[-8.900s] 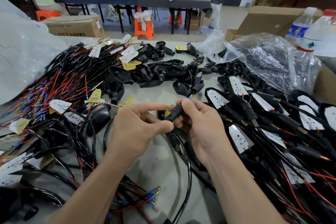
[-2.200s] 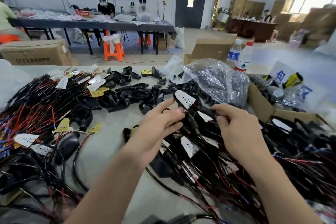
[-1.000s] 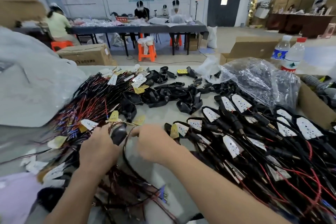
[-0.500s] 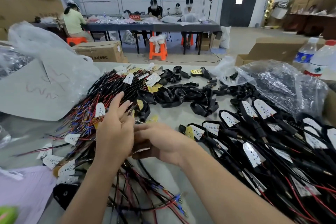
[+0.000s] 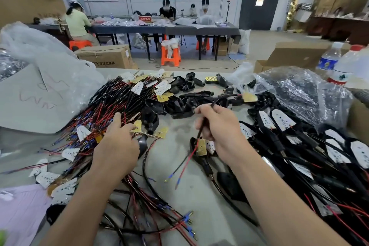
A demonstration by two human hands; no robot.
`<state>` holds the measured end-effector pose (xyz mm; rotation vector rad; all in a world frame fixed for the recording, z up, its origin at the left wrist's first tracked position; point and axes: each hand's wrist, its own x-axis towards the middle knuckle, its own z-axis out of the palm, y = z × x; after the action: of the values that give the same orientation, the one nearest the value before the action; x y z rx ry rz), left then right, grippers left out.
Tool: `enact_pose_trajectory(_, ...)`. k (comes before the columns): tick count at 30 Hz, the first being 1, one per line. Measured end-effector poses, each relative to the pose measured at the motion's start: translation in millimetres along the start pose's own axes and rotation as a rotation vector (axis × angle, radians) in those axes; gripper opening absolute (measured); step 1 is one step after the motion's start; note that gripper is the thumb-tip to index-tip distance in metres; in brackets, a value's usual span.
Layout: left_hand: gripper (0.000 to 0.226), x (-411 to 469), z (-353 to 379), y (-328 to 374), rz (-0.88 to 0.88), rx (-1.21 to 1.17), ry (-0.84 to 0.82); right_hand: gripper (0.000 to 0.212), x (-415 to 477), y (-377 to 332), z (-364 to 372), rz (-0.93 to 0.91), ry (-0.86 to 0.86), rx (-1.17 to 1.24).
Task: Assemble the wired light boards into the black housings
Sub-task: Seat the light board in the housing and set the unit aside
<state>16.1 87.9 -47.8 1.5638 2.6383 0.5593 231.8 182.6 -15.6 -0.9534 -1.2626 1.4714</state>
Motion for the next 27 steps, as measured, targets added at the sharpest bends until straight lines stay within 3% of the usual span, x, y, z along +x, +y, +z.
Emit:
enact_pose_trajectory(3, 0.028, -7, -15, 26, -0.041, 0.279, -0.070, 0.024, -6, 6, -16, 0.030, 0.004, 0.003)
enact_pose_trajectory(6, 0.030, -2, -23, 51, 0.023, 0.455, 0.032, 0.025, -18, 20, -29, 0.084, -0.007, -0.035)
enact_pose_trajectory(9, 0.030, 22, -8, 69, 0.207, 0.197, 0.066, 0.022, -28, 34, -37, 0.128, -0.054, -0.090)
enact_pose_trajectory(11, 0.038, 43, 7, 70, 0.147, -0.025, -0.024, 0.013, -36, 43, -39, 0.146, -0.086, -0.065)
enact_pose_trajectory(13, 0.041, 68, 23, 62, 0.047, -0.155, -0.054, 0.023, -42, 51, -42, 0.147, -0.097, -0.054)
enact_pose_trajectory(16, 0.033, 101, 43, 50, -0.016, -0.060, -0.053, 0.036, -43, 59, -43, 0.095, -0.106, -0.112)
enact_pose_trajectory(21, 0.021, 125, 56, 48, -0.110, -0.018, -0.038, 0.022, -41, 62, -39, 0.074, -0.102, -0.123)
enact_pose_trajectory(24, 0.021, 117, 51, 51, -0.170, -0.232, 0.052, 0.021, -43, 62, -38, 0.076, -0.129, -0.122)
enact_pose_trajectory(27, 0.024, 97, 44, 56, -0.101, -0.389, 0.270, 0.022, -44, 61, -37, 0.049, -0.143, -0.140)
